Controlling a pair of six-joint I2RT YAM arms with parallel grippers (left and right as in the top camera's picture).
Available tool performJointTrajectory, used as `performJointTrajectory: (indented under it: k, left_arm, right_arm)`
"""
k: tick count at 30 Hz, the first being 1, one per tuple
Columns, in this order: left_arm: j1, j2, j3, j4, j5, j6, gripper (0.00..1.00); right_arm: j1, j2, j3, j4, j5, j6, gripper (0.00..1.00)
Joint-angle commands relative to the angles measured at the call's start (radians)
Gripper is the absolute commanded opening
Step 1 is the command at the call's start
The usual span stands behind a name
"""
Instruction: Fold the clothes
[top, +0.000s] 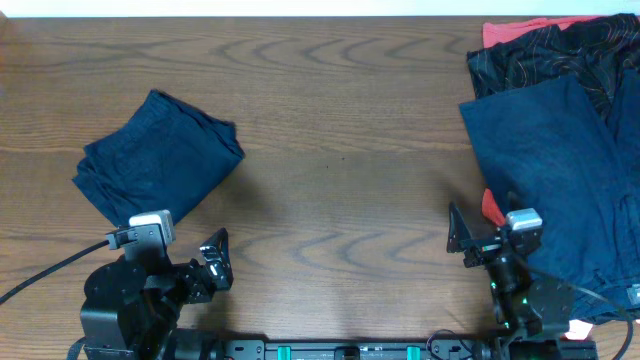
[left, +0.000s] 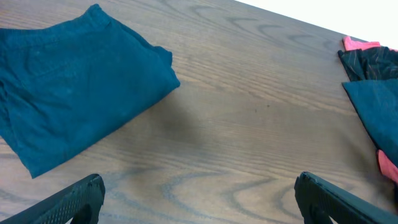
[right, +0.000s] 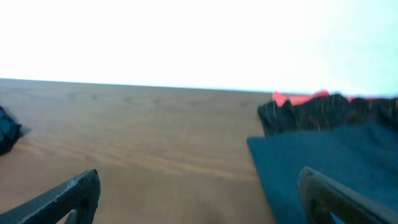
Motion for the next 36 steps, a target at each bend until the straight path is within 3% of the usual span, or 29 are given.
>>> performJointTrajectory:
  k: [1,7,36]
  left_arm:
    - [-0.002,-0.003,-0.006,0.0,-0.012,-0.005,0.98]
    - [-0.002,-0.003,-0.006,0.0,-0.012,-0.005,0.98]
    - [-0.002,-0.003,-0.006,0.0,-0.012,-0.005,0.98]
  right_arm:
    - [0.011,-0.048,-0.062,0.047,0.016,-0.031,0.99]
    - [0.011,-0.046,-0.061,-0.003,0.045,-0.141,0.99]
    - [0.011,-0.045,-0.061,0.002,0.043,-0.141,0.99]
